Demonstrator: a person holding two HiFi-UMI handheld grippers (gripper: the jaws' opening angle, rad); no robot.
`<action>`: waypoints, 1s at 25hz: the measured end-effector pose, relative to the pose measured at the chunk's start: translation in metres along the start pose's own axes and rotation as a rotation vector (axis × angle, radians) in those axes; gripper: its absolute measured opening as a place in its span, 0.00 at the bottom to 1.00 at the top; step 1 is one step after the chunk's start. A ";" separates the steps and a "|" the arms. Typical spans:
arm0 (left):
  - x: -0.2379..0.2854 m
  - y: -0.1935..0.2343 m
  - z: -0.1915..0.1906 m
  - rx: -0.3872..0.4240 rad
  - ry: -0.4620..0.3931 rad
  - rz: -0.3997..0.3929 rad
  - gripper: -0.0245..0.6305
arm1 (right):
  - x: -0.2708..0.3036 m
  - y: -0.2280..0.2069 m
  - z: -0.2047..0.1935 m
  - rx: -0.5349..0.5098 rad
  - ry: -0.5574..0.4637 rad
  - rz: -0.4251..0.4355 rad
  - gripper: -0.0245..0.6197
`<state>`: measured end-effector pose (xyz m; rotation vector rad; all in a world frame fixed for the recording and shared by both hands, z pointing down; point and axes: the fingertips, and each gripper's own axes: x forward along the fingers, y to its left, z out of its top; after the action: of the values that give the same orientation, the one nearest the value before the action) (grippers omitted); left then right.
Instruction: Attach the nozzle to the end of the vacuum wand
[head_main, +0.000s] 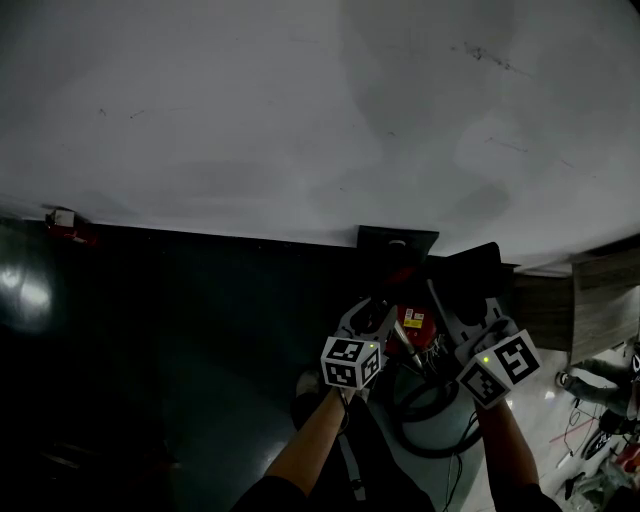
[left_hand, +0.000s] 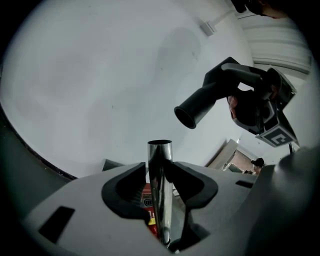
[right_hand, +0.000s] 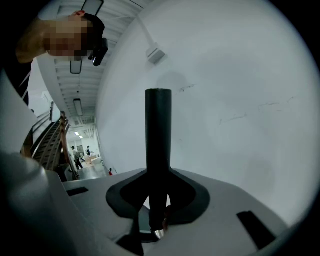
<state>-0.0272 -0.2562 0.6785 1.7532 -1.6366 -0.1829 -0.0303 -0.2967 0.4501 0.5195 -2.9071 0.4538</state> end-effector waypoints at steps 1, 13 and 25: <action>0.001 -0.002 0.000 0.002 -0.002 -0.007 0.28 | 0.000 -0.002 -0.002 -0.006 0.014 -0.001 0.18; 0.002 -0.003 -0.002 -0.012 -0.006 -0.023 0.26 | 0.039 -0.003 -0.032 -0.094 0.298 0.088 0.18; 0.003 -0.003 -0.002 -0.007 -0.007 -0.025 0.26 | 0.073 0.016 -0.059 -0.149 0.453 0.196 0.18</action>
<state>-0.0232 -0.2580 0.6792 1.7707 -1.6179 -0.2065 -0.0976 -0.2865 0.5162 0.0912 -2.5316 0.3237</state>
